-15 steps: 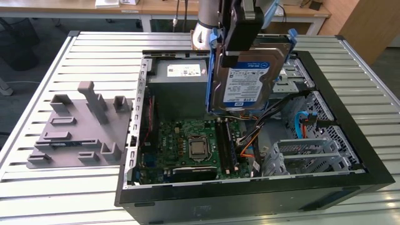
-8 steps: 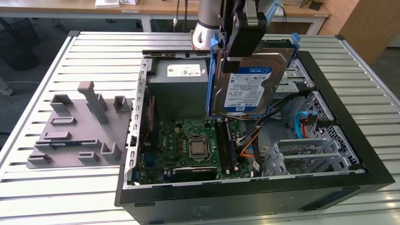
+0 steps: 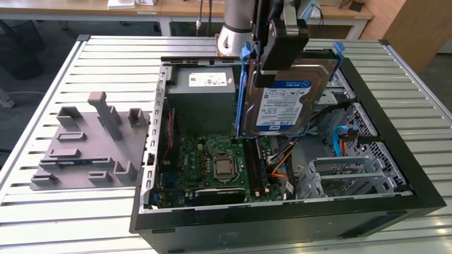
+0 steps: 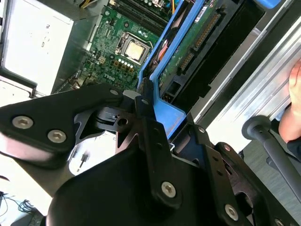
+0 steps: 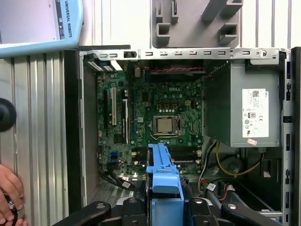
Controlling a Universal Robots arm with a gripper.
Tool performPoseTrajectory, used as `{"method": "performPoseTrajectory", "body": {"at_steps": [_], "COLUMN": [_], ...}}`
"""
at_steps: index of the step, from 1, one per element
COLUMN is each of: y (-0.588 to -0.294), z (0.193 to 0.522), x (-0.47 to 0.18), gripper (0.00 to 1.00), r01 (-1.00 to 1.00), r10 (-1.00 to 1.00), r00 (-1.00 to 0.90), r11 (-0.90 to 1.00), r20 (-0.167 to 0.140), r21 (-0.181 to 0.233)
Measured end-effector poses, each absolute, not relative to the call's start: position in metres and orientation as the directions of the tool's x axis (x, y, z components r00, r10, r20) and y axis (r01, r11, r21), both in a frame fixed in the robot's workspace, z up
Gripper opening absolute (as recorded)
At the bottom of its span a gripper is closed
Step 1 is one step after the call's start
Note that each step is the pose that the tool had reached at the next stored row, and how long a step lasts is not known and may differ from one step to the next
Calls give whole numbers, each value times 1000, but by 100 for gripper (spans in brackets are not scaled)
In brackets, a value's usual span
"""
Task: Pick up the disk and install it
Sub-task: 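Insert the disk into the insertion slot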
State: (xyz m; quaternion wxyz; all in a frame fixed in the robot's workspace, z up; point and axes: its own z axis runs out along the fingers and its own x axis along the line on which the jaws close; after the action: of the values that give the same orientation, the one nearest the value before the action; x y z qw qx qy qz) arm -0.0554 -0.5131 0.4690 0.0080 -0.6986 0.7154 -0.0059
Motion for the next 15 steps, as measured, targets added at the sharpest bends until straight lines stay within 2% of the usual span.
{"method": "performPoseTrajectory", "body": {"at_steps": [15], "y": [-530], "z": [468], "x": [-46], "gripper": [36], "r01": [-1000], "r10": [-1000], "r00": [-24], "r11": [24], "r20": [-3], "r21": [-20]}}
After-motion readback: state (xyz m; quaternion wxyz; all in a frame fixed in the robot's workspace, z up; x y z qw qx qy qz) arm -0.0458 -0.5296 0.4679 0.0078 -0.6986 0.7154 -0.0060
